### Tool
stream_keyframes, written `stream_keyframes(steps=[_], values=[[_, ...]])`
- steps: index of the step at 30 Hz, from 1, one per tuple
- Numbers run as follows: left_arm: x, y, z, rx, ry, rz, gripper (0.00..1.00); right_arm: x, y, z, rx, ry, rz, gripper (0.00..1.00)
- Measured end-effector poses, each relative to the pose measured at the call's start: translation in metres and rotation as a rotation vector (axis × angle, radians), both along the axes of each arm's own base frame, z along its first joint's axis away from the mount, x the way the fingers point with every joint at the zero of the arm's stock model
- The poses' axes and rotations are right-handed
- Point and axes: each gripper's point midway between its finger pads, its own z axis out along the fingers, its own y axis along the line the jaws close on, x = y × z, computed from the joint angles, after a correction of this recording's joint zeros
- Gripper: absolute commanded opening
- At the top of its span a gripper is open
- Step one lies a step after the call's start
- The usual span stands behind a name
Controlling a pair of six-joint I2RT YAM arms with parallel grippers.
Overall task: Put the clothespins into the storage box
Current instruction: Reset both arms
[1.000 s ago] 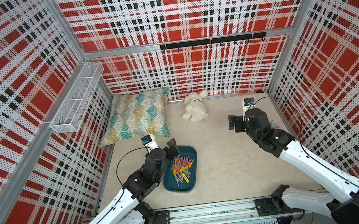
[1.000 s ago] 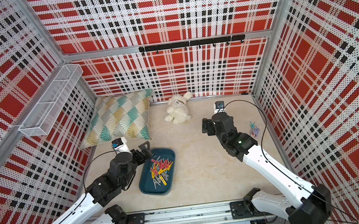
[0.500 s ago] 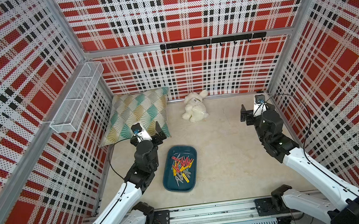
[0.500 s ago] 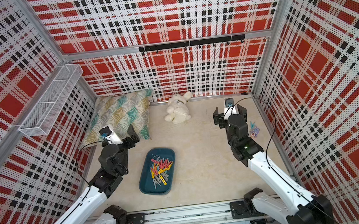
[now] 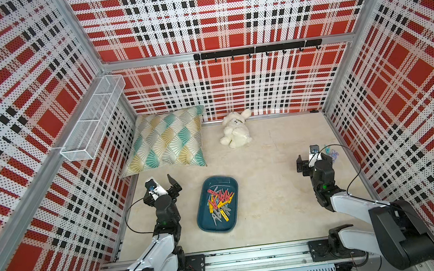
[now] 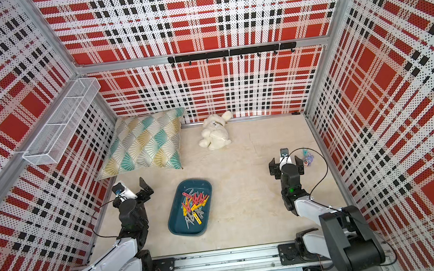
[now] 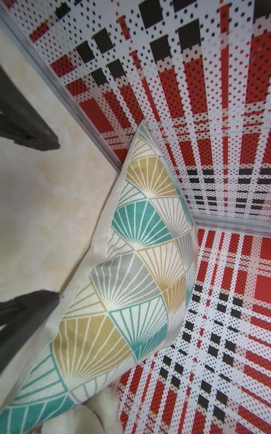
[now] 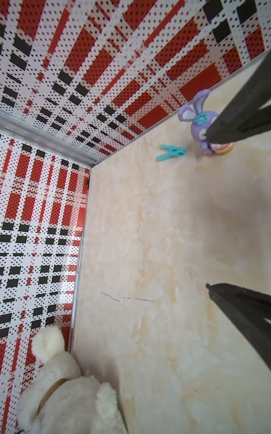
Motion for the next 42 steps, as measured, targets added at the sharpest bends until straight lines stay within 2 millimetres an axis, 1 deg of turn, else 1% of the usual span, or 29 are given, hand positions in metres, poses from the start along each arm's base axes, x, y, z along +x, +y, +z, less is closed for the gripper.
stream_keyframes(steps=[4, 8, 11, 12, 17, 18, 21, 24, 26, 28, 32, 36, 42], values=[[0.007, -0.005, -0.003, 0.022, -0.023, -0.034, 0.99, 0.001, 0.0, -0.005, 0.008, -0.032, 0.013, 1.0], [0.015, -0.01, 0.003, 0.051, -0.073, -0.068, 0.99, 0.007, 0.001, 0.002, 0.031, -0.097, 0.037, 1.0], [0.017, -0.011, 0.004, 0.056, -0.107, -0.083, 0.99, 0.012, 0.004, -0.003, 0.041, -0.11, 0.059, 1.0], [0.017, -0.012, 0.002, 0.056, -0.109, -0.086, 0.99, 0.013, 0.006, -0.005, 0.042, -0.11, 0.067, 1.0], [0.02, -0.014, -0.029, 0.059, -0.025, -0.101, 0.99, 0.017, 0.008, -0.013, 0.052, -0.103, 0.087, 1.0], [0.02, -0.014, -0.029, 0.059, -0.027, -0.101, 0.99, 0.019, 0.007, -0.012, 0.056, -0.103, 0.087, 1.0], [0.025, -0.012, -0.011, 0.06, -0.091, -0.092, 0.99, 0.03, 0.002, -0.005, 0.079, -0.111, 0.088, 1.0], [0.039, -0.012, 0.005, 0.061, -0.138, -0.094, 0.99, 0.037, -0.002, 0.002, 0.099, -0.124, 0.093, 1.0], [0.053, -0.013, 0.013, 0.063, -0.151, -0.094, 0.99, 0.038, -0.002, 0.0, 0.109, -0.116, 0.101, 1.0], [0.061, -0.015, 0.018, 0.063, -0.157, -0.096, 0.99, 0.038, -0.001, -0.003, 0.117, -0.101, 0.11, 1.0], [0.062, -0.015, 0.011, 0.063, -0.126, -0.097, 0.99, 0.037, 0.001, -0.008, 0.129, -0.083, 0.119, 1.0], [0.063, -0.016, 0.006, 0.065, -0.103, -0.097, 0.99, 0.037, 0.002, -0.008, 0.134, -0.081, 0.125, 1.0], [0.062, -0.016, 0.005, 0.069, -0.095, -0.095, 0.99, 0.037, 0.003, -0.008, 0.137, -0.081, 0.129, 1.0]])
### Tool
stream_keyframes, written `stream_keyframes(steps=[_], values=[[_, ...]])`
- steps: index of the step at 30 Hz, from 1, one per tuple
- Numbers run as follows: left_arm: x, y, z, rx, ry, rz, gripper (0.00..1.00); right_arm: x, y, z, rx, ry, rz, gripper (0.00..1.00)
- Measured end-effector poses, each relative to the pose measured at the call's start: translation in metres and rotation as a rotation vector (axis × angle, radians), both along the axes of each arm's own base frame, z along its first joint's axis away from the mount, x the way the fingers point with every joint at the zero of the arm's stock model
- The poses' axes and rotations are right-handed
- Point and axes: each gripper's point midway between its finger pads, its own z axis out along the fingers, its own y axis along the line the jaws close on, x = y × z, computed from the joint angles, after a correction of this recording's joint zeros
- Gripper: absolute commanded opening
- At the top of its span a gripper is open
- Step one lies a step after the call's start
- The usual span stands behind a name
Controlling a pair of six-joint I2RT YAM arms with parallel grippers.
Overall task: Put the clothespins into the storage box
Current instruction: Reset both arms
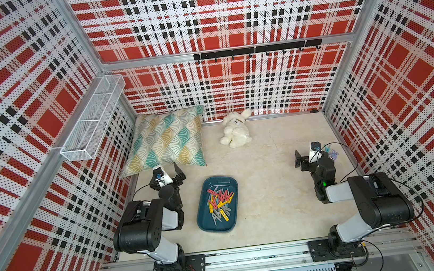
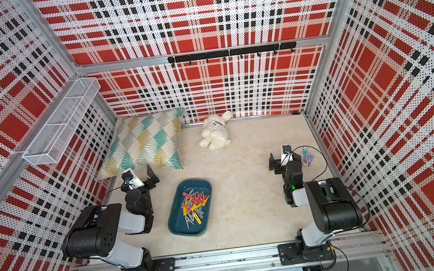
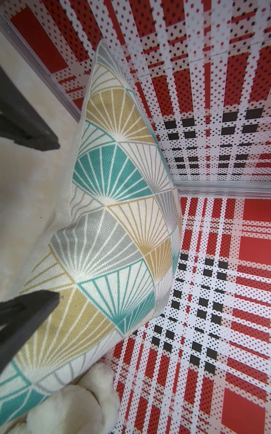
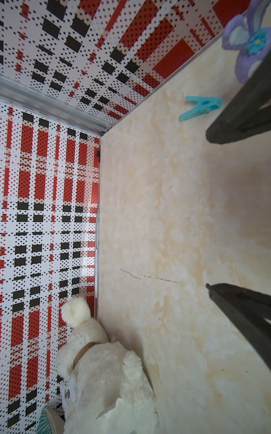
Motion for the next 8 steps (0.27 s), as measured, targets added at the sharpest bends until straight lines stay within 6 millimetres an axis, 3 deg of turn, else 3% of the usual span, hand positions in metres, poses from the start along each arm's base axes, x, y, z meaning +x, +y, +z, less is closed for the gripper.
stream_keyframes(steps=[8], values=[[0.0, 0.0001, -0.0007, 0.003, 0.004, 0.001, 0.99, -0.0001, -0.0003, -0.0011, 0.0, 0.004, 0.0, 1.0]])
